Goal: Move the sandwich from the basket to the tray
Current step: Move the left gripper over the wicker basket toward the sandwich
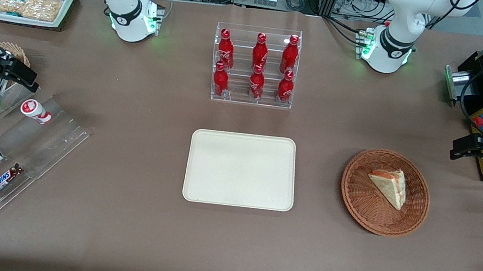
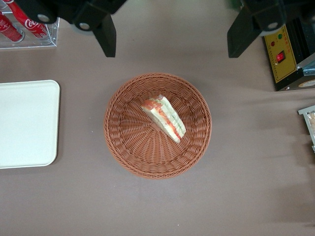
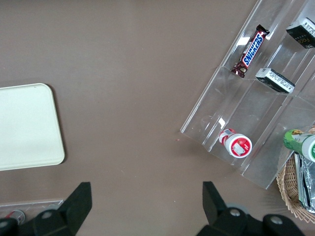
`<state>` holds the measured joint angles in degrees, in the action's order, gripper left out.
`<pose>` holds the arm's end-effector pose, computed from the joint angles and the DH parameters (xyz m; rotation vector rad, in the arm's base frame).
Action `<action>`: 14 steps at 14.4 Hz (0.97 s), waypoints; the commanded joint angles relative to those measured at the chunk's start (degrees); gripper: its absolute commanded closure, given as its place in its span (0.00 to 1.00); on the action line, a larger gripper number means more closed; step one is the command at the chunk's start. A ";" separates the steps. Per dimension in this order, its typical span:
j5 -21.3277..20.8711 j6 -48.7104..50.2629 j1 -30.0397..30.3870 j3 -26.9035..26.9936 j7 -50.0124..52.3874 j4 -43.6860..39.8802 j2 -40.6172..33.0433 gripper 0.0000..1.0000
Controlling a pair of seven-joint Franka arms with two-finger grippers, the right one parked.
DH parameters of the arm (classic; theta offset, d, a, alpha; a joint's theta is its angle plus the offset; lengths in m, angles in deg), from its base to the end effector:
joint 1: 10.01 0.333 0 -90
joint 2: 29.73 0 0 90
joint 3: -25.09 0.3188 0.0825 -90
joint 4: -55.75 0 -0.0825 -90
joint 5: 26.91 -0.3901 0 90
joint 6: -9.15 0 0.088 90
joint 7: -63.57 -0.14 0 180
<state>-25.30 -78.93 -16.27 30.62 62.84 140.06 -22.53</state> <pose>0.5931 -0.0148 0.5665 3.1240 -0.0406 -0.0926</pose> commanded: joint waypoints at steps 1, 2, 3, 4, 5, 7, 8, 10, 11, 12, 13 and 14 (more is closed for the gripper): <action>-0.99 -0.68 -0.34 0.10 -0.67 1.39 -1.22 0.00; -0.99 -0.69 -0.25 0.10 -0.67 1.47 -1.22 0.00; -0.91 -0.34 -0.34 0.10 -0.84 1.65 -1.14 0.00; -0.91 -0.25 -0.34 0.10 -0.76 2.26 -1.13 0.00; -0.91 -0.07 -0.25 0.10 -0.76 2.61 -1.13 0.00; -0.91 -0.07 -0.25 0.10 -0.76 3.84 -1.05 0.00; -0.91 -0.16 -0.25 0.10 -0.76 4.46 -0.61 0.00; -0.82 -1.12 -0.25 0.10 -0.67 7.78 -0.52 0.00; -0.64 -3.56 -0.25 0.10 -0.49 10.76 -0.69 0.00; -0.64 -6.37 -0.34 0.10 -0.49 13.58 -0.87 0.00; -0.64 -9.88 -0.34 0.10 -0.32 16.47 -0.96 0.00; -0.64 -13.05 -0.42 0.10 -0.06 18.68 -0.70 0.00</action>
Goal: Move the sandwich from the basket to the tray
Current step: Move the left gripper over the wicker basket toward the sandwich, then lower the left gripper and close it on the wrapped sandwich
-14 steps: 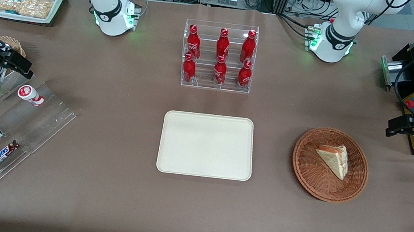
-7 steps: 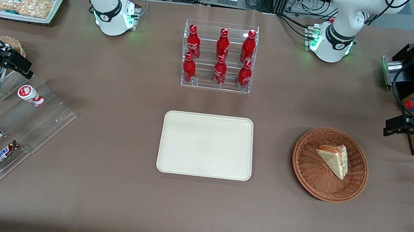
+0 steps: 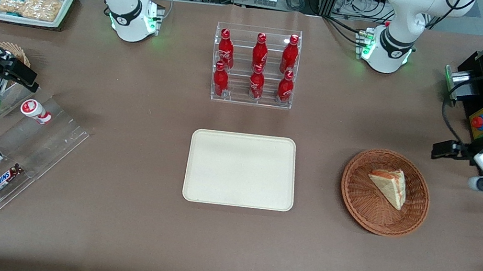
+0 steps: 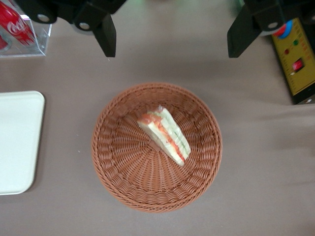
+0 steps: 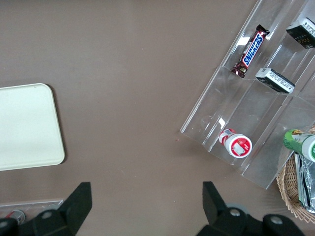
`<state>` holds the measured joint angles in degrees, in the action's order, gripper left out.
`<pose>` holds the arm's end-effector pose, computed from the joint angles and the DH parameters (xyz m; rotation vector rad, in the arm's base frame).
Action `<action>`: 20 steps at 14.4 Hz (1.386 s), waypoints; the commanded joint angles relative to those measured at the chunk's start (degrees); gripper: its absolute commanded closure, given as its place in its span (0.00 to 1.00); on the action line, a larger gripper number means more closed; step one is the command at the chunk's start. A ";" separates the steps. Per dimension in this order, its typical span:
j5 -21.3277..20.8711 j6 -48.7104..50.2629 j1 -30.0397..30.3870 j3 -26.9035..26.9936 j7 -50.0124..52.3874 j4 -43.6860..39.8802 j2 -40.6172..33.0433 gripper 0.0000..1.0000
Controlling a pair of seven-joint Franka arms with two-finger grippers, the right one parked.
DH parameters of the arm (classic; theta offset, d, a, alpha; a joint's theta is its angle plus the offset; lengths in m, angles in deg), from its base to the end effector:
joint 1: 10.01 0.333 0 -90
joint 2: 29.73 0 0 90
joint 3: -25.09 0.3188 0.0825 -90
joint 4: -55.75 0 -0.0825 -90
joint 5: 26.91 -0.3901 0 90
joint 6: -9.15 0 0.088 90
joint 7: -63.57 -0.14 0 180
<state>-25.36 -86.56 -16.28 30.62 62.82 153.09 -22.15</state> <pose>0.5863 -0.0133 0.4655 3.1175 -0.0327 -0.2501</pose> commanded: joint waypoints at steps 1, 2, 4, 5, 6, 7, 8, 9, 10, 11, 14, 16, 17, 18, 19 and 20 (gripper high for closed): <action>-0.59 -8.23 -0.41 0.10 0.05 7.76 -0.56 0.00; -0.59 -12.61 -0.33 0.10 0.05 10.65 -0.21 0.00; -0.76 -20.96 -0.32 0.18 1.10 16.54 -0.12 0.00; -0.76 -24.57 -0.32 0.18 3.20 19.35 -0.29 0.00; -0.76 -27.65 -0.32 0.18 6.00 21.47 -0.38 0.00; -0.85 -30.82 -0.32 0.18 9.77 23.58 -0.38 0.00; -0.76 -34.24 -0.32 0.18 14.68 25.95 -0.38 0.00; -0.76 -37.50 -0.32 0.18 19.26 27.98 -0.38 0.00; -0.41 -40.75 -0.32 0.10 25.74 30.00 -0.29 0.00; -0.32 -43.56 -0.41 0.10 32.77 31.50 0.05 0.00; -0.24 -51.39 -0.59 0.01 52.48 34.58 1.99 0.00; 1.60 -51.94 -0.33 -0.08 54.98 34.94 3.56 0.00; 4.31 -52.03 -0.41 -0.08 54.99 34.85 4.53 0.01; 6.77 -52.47 -0.50 -0.08 54.99 34.68 5.15 0.09; 8.88 -52.82 -0.50 -0.08 54.99 34.68 5.42 0.31; 9.78 -52.82 -0.59 -0.08 54.81 34.59 5.59 0.63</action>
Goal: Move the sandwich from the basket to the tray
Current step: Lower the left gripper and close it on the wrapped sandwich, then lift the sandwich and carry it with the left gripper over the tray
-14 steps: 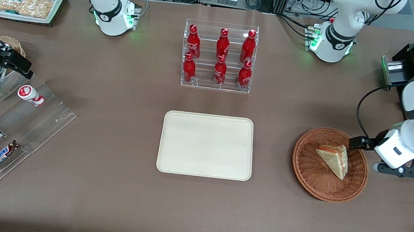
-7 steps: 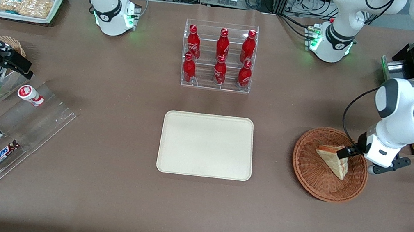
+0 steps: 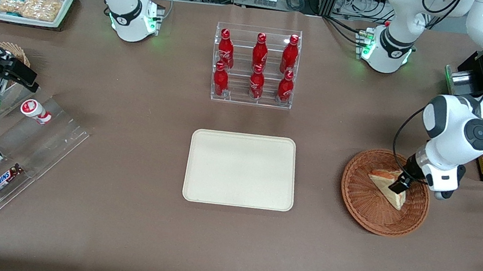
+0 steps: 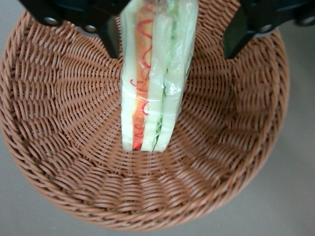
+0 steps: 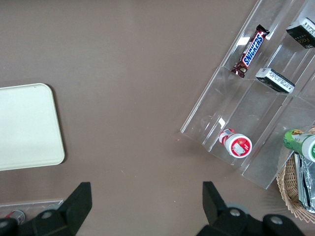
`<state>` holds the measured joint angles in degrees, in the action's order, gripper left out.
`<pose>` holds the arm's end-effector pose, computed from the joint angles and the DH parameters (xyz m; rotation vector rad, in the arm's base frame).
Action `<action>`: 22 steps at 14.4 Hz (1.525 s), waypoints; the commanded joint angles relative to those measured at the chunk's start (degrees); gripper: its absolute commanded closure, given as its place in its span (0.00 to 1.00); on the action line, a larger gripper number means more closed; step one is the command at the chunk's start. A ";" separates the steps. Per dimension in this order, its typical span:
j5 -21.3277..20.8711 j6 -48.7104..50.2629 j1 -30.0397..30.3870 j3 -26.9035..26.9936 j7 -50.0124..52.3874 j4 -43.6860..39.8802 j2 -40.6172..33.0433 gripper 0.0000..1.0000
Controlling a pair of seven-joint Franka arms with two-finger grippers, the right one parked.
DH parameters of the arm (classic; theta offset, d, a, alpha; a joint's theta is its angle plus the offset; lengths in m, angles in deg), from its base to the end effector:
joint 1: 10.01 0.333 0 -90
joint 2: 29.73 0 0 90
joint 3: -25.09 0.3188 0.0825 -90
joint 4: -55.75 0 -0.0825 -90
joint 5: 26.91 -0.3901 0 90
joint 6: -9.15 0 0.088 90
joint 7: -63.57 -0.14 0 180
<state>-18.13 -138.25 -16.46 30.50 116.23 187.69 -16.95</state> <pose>0.5381 -0.0089 0.2197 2.6681 1.5016 0.0219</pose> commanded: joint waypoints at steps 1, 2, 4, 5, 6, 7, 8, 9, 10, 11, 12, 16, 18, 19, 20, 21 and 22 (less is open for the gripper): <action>2.64 -0.79 -0.41 0.04 0.87 -0.02 0.14 0.89; 2.64 -0.35 -0.41 0.04 0.43 -0.54 -0.13 0.95; 2.38 5.33 -0.41 -0.05 -0.09 -4.21 -0.57 0.97; 2.38 9.46 -0.41 -0.05 -1.49 -7.02 -0.57 0.98; 2.38 13.85 -0.50 -0.22 -3.16 -10.53 -0.31 0.98; 2.29 17.90 -0.67 -1.10 -4.83 -13.96 -0.04 0.98; 2.29 21.85 -1.63 -1.89 -6.67 -17.30 0.48 0.98; 2.29 23.89 -3.12 -2.16 -7.39 -20.21 2.05 0.98; 2.29 24.35 -5.92 -2.25 -7.31 -22.67 3.98 0.98; 1.86 23.92 -9.34 -2.16 -6.96 -24.35 5.66 0.98; 1.50 23.91 -13.12 -1.98 -7.22 -26.89 8.02 0.98; -6.91 23.91 -23.23 -2.16 -7.40 -39.01 18.04 0.95; -8.78 23.83 -28.43 -2.16 -6.52 -45.34 23.31 0.95; -8.78 23.39 -29.75 -2.16 -6.43 -47.81 25.34 0.95; -8.61 22.08 -30.99 -2.16 -6.43 -49.66 27.01 0.95; -8.43 19.89 -32.30 -2.16 -5.99 -50.81 28.42 0.95; -8.43 17.78 -33.71 -2.16 -3.81 -51.52 29.57 0.95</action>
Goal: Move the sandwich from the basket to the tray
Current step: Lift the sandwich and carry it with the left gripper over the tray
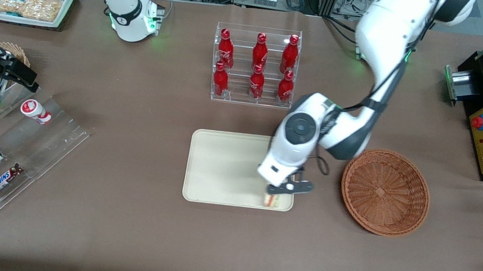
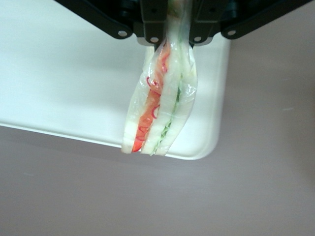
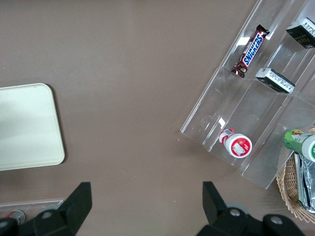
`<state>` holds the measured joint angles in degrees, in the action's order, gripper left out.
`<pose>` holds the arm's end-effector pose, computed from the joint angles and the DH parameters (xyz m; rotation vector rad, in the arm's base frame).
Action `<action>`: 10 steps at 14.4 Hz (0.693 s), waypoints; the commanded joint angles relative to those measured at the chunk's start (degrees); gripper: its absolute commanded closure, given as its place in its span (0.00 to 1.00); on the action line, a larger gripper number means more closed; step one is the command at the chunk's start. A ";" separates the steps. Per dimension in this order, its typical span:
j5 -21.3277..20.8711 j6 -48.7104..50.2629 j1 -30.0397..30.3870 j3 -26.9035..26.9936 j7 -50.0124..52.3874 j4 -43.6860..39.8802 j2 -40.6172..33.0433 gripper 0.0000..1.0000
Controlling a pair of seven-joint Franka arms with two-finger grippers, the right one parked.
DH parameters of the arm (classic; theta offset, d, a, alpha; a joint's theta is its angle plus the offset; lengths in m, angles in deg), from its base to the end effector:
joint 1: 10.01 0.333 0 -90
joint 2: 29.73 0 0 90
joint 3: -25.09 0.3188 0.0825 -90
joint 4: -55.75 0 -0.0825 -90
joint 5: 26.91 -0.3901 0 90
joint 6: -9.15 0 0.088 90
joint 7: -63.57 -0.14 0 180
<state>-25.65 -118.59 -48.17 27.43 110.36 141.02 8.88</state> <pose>0.5891 -0.4321 0.2482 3.0864 0.3012 0.0867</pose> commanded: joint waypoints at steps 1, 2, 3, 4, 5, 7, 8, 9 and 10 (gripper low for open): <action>-0.99 -3.03 -3.31 0.92 3.99 -4.94 4.44 0.95; -1.08 -4.00 -4.54 0.92 5.58 -4.85 4.71 0.95; -1.26 -4.79 -5.43 1.00 6.90 -4.59 4.80 0.95; -1.26 -5.06 -5.61 0.92 8.04 -4.33 4.89 0.95; -1.26 -5.06 -6.05 0.92 8.84 -4.15 5.24 0.94; -1.08 -5.24 -6.31 0.92 9.28 -4.15 5.94 0.94; -0.82 -5.85 -6.31 0.92 9.37 -4.06 6.03 0.92; -0.64 -6.20 -6.31 0.92 9.55 -4.06 5.94 0.82; -0.29 -6.20 -6.31 0.92 10.59 -4.06 5.86 0.41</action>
<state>-25.70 -124.33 -53.86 27.64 118.61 138.01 14.37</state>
